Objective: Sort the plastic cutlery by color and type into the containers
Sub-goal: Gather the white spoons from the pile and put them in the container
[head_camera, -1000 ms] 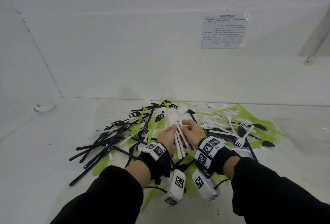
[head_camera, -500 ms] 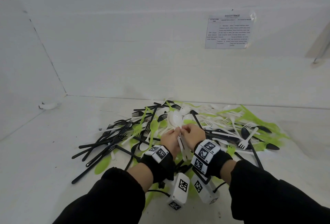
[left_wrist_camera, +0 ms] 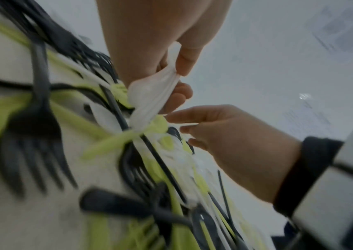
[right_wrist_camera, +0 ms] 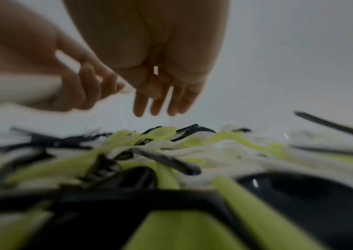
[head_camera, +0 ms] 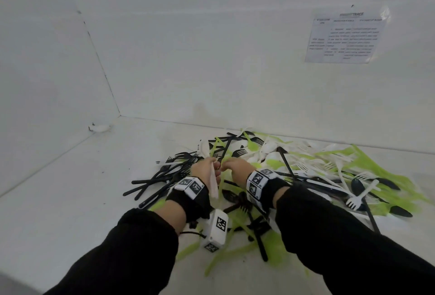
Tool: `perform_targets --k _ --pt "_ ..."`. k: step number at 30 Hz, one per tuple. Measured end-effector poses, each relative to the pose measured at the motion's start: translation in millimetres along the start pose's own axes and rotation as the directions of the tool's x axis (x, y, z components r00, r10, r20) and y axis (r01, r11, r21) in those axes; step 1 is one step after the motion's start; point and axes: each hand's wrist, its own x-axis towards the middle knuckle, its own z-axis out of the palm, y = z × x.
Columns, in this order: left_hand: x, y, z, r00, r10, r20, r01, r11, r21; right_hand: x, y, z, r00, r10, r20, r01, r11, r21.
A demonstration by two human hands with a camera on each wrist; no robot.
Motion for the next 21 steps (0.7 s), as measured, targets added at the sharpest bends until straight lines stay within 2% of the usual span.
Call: perform_targets --k 3,5,10,15,19,21 --pt "11.9 15.0 -15.7 0.998 0.015 -0.054 -0.016 1.000 -0.011 16.8 -14.4 7.9 0.969 -0.107 0.223 0.143 0.978 -0.153" --pt "19.2 18.5 -23.0 0.998 0.021 -0.055 -0.021 1.000 -0.006 26.2 -16.9 8.9 0.960 -0.111 0.258 0.180 0.948 -0.263" --pt "29.8 16.7 -30.7 0.999 -0.016 -0.031 0.015 1.000 -0.025 38.7 -15.8 7.2 0.965 -0.016 0.262 0.127 0.902 -0.413" --pt "35.2 13.4 -31.0 0.999 -0.021 -0.030 0.020 0.999 -0.031 47.1 -1.3 4.3 0.964 -0.072 0.257 0.161 0.925 -0.344" --pt "40.7 8.2 -28.6 1.000 -0.028 -0.012 0.027 0.997 -0.075 48.4 3.0 6.1 0.967 -0.074 0.245 0.194 0.835 -0.515" --pt "41.7 6.9 -27.2 1.000 -0.009 -0.030 0.007 0.998 -0.065 50.4 4.0 4.7 0.980 -0.114 0.160 0.182 0.836 -0.518"
